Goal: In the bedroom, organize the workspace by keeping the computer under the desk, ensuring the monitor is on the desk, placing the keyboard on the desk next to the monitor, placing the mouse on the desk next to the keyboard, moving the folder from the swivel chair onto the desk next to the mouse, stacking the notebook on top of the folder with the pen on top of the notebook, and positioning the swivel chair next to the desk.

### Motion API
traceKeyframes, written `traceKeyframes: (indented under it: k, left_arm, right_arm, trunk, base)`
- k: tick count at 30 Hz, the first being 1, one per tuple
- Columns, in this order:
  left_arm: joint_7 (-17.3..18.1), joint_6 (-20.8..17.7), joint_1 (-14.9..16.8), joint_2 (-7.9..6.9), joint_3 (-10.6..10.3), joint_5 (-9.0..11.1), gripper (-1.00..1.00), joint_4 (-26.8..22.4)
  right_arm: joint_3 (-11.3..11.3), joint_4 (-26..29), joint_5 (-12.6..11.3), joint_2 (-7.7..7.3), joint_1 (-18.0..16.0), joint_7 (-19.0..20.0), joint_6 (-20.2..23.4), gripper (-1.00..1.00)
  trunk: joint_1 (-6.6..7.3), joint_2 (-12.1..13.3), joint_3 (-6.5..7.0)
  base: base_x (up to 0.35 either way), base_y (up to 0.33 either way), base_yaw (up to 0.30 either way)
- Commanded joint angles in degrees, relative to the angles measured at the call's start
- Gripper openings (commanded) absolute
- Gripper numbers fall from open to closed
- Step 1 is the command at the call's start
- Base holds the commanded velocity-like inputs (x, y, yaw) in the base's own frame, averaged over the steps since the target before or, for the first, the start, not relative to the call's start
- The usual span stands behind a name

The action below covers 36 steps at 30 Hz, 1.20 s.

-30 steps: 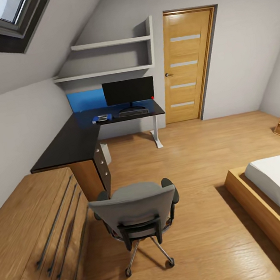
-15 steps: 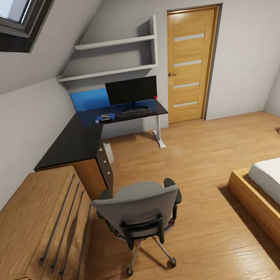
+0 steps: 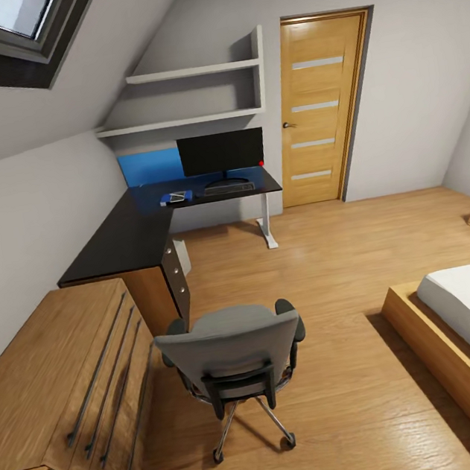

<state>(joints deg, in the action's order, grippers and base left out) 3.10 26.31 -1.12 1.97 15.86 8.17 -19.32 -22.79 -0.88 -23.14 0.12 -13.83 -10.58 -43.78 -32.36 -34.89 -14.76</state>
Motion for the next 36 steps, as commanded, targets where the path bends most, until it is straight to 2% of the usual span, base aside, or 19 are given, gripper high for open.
traceKeyframes:
  k: [1, 6, 25, 31, 36]
  left_arm:
    - [0.25, -0.08, -0.03, 0.01, 0.05, 0.59, 1.0, -0.1]
    - [0.07, -0.28, -0.03, -0.07, 0.05, 0.66, 1.0, -0.11]
    - [0.11, -0.46, -0.03, -0.12, 0.05, 0.72, 1.0, -0.12]
    - [0.22, -4.35, -0.03, 0.51, -0.07, 0.62, 1.0, -0.33]
    - [0.11, -6.75, 0.1, 1.13, -0.13, 0.54, 1.0, -0.64]
  right_arm:
    - [-0.47, -0.09, -0.15, 0.01, -0.05, -0.02, -0.15, 1.0]
    - [-0.34, -0.09, -0.18, -0.03, -0.05, 0.73, -0.13, 1.0]
    - [-0.18, 0.0, -0.17, 0.07, -0.05, 1.11, -0.42, 1.0]
    - [-0.4, 0.39, -0.1, 0.53, -0.05, 0.93, -0.43, 1.0]
    - [-0.44, 2.78, -0.1, 0.94, -0.05, 0.76, -0.22, 1.0]
  trunk:
    - [-0.02, -0.07, -0.07]
    - [-0.02, -0.07, -0.07]
    - [-4.19, -7.69, -3.48]
    - [-5.51, -10.09, -4.56]
    - [-6.61, -12.1, -5.46]
  base:
    - [0.0, 0.0, 0.0]
    - [0.0, 0.0, 0.0]
    - [0.0, 0.0, 0.0]
    - [0.0, 0.0, 0.0]
    - [0.0, 0.0, 0.0]
